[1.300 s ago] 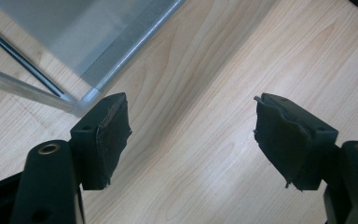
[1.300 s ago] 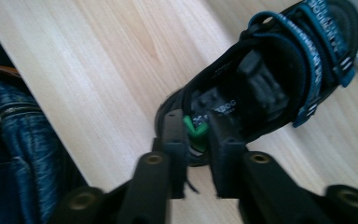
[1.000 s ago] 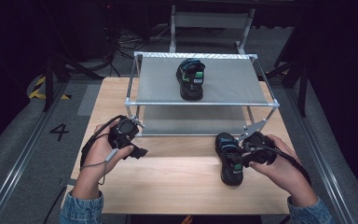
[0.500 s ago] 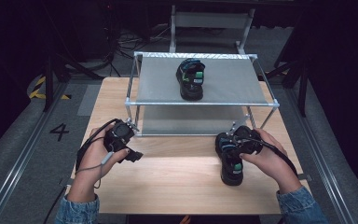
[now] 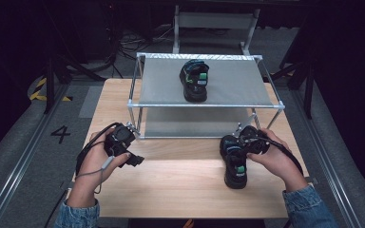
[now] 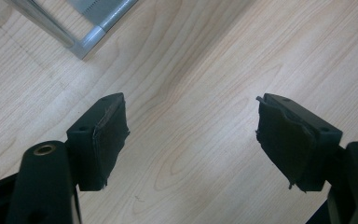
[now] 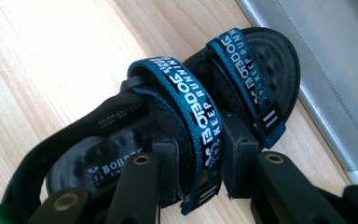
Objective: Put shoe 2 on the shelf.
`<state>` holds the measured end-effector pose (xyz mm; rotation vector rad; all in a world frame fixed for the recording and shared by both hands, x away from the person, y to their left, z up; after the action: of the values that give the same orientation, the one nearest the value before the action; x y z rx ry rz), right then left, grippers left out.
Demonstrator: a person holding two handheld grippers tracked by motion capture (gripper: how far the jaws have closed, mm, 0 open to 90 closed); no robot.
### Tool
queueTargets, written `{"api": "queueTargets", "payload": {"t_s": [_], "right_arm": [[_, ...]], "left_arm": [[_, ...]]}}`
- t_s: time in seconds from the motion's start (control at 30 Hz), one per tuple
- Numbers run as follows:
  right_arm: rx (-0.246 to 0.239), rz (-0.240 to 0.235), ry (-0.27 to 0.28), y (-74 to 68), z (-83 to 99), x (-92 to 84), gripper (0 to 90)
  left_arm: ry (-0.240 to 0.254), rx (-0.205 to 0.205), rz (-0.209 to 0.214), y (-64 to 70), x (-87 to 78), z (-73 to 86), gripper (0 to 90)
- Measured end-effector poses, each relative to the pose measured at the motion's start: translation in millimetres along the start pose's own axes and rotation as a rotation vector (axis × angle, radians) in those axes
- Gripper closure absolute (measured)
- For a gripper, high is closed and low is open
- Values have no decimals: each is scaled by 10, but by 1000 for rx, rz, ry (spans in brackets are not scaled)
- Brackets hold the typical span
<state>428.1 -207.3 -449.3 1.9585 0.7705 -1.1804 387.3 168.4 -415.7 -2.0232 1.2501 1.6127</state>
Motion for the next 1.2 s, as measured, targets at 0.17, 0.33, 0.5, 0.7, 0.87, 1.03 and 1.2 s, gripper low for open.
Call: {"api": "queueTargets", "payload": {"t_s": [0.17, 0.33, 0.5, 0.7, 0.87, 1.03, 1.2], "right_arm": [[-6, -17, 1, 9, -38, -88, 710], [11, -26, 0, 44, -87, -232, 710], [44, -44, -4, 65, -131, -371, 710], [67, -49, 3, 120, -199, -587, 710], [60, -43, 15, 171, -264, -777, 709], [63, -47, 24, 226, -325, -962, 709], [69, -54, 39, 256, -390, -1134, 709]], "left_arm": [[5, 4, 2, -25, -12, 0, 249], [23, -9, 10, -37, -20, -8, 250], [28, -8, 17, -34, -31, -9, 249], [23, 7, 17, -40, -36, -1, 207], [23, -10, 20, -64, -36, 11, 187], [7, -35, 10, -84, 25, 1, 181], [9, -27, 11, -81, 42, -10, 179]]}}
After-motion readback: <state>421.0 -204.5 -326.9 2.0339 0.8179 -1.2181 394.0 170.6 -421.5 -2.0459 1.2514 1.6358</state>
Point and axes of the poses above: each handheld gripper's, and its own axes: x roughly forward along the jaws, z roughly out of its underside, y roughly to its right, the point moved 6 cm from there along x, roughly forward along the jaws, and after that the axes turned 15 degrees about z, right-handed, at the moved point
